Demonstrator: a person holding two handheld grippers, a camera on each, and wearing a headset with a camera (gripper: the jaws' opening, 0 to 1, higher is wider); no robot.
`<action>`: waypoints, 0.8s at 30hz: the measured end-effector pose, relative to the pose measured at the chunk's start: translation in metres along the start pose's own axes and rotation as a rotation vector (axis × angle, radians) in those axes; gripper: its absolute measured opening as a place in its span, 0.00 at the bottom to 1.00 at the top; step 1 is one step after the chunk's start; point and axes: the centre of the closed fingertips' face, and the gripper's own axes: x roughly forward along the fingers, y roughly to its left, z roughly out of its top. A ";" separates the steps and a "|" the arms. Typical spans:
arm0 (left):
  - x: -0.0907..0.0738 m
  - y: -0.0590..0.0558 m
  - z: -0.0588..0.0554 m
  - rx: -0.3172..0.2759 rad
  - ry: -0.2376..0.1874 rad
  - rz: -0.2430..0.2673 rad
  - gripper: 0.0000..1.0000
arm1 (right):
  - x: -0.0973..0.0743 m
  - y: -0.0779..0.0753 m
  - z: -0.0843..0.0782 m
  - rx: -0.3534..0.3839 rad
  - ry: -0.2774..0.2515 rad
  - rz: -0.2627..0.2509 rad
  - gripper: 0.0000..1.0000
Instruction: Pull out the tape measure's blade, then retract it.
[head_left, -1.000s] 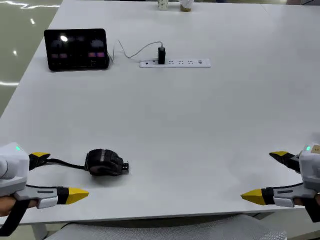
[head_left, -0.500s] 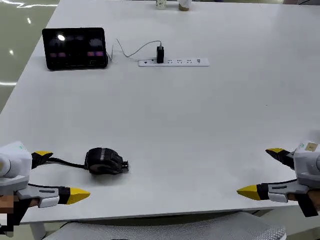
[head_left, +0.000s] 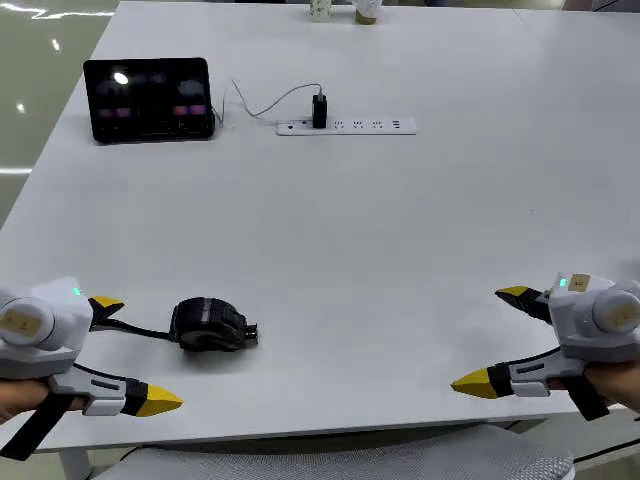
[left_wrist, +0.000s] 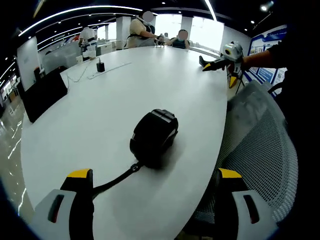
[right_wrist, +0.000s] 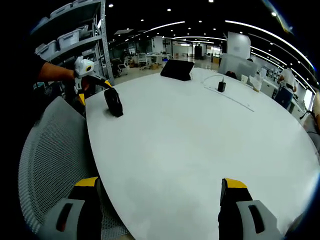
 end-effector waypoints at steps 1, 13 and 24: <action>0.000 0.001 0.002 0.007 0.002 -0.003 0.99 | 0.001 0.000 0.002 -0.010 0.001 0.003 0.99; 0.006 0.004 0.016 0.142 0.070 -0.059 0.99 | 0.023 0.004 0.025 -0.126 0.013 0.059 0.99; 0.018 0.002 0.029 0.344 0.146 -0.106 0.99 | 0.046 0.021 0.044 -0.207 0.018 0.122 1.00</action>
